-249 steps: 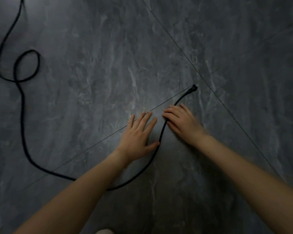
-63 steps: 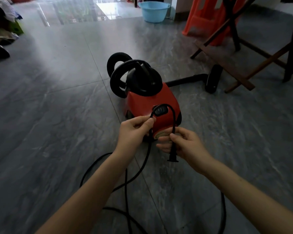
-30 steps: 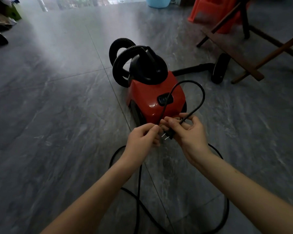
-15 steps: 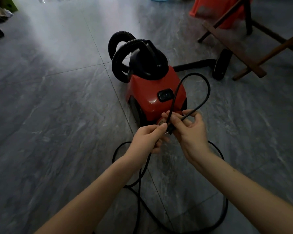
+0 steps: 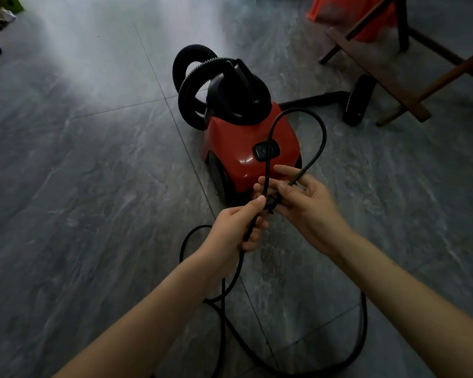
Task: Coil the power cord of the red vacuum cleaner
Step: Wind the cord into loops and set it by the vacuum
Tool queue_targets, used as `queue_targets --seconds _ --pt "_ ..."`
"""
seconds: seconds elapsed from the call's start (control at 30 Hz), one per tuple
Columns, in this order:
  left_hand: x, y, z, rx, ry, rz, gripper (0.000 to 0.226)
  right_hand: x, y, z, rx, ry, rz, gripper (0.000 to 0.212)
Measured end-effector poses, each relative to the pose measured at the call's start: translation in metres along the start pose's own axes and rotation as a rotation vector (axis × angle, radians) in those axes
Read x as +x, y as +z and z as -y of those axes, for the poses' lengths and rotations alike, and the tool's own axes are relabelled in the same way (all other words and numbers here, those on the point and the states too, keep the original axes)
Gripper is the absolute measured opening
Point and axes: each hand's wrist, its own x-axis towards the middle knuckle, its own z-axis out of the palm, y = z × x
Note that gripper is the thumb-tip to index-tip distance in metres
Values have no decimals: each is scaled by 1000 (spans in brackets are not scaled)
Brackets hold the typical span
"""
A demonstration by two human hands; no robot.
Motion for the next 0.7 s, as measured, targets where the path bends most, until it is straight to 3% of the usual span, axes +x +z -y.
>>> queue_targets --seconds 0.2,0.5,0.7 --pt "-4 1 7 122 199 -96 32 0 3 -4 11 -12 -27 28" --pt "-6 3 9 128 226 -100 39 -1 5 -5 4 -22 -50 28" --pt "-4 2 16 482 455 -156 28 -3 9 -4 -46 -13 -101 50"
